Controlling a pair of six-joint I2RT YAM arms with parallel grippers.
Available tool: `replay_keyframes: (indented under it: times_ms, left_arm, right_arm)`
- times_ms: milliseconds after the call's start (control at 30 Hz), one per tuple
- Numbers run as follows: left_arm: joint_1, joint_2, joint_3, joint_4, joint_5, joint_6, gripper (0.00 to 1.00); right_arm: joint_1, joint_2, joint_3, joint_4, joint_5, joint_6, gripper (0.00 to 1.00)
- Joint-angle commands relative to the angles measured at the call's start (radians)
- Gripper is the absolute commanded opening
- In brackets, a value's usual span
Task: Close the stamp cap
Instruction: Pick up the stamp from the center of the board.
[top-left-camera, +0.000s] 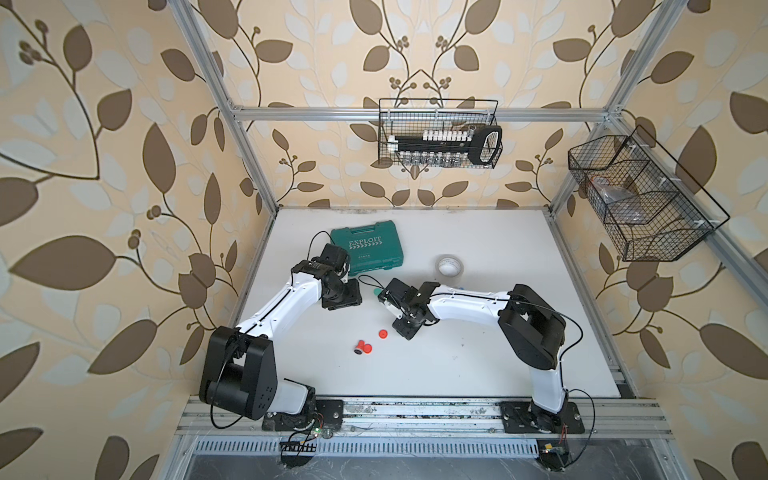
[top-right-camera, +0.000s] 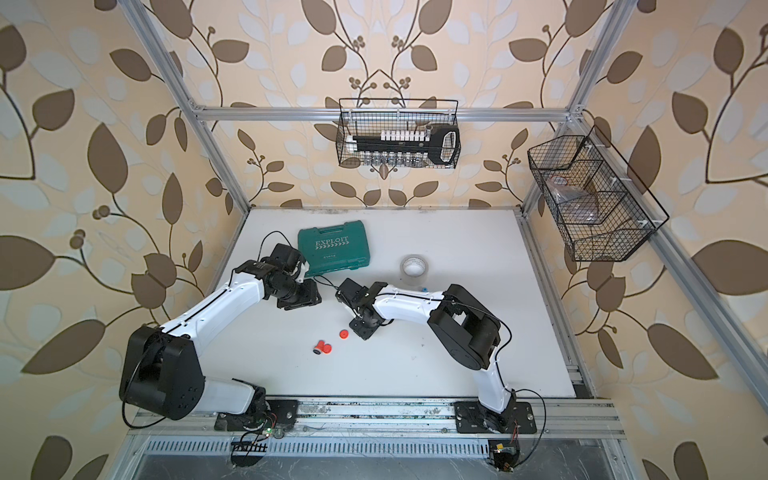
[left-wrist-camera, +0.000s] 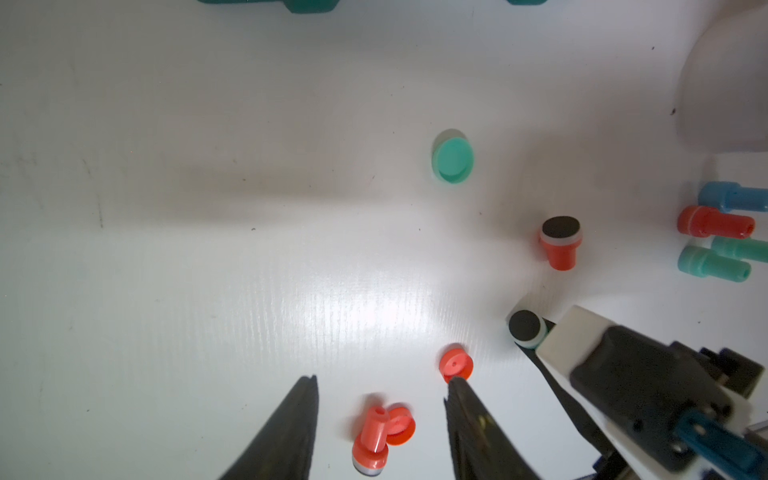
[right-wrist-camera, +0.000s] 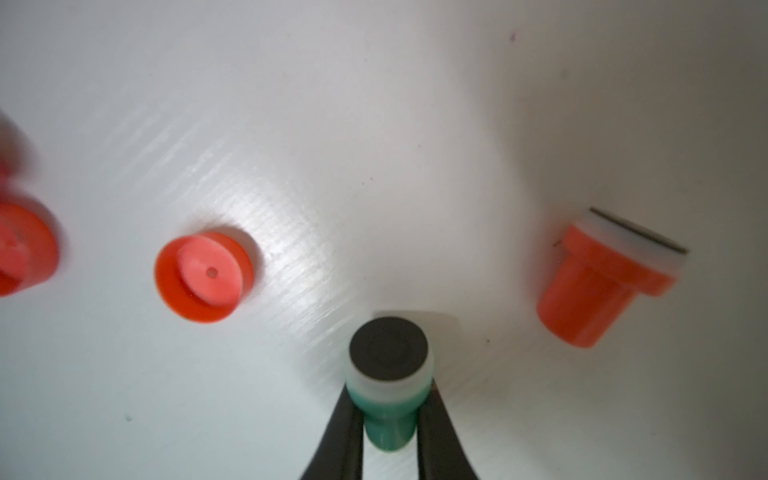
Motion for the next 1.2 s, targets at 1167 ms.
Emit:
replay_keyframes:
  times_ms: [1167]
  left_arm:
    - [-0.507,-0.215,0.435,-0.132,0.246,-0.383,0.59]
  right_arm:
    - [-0.016,-1.089,-0.528,0.437,-0.207,-0.452,0.00]
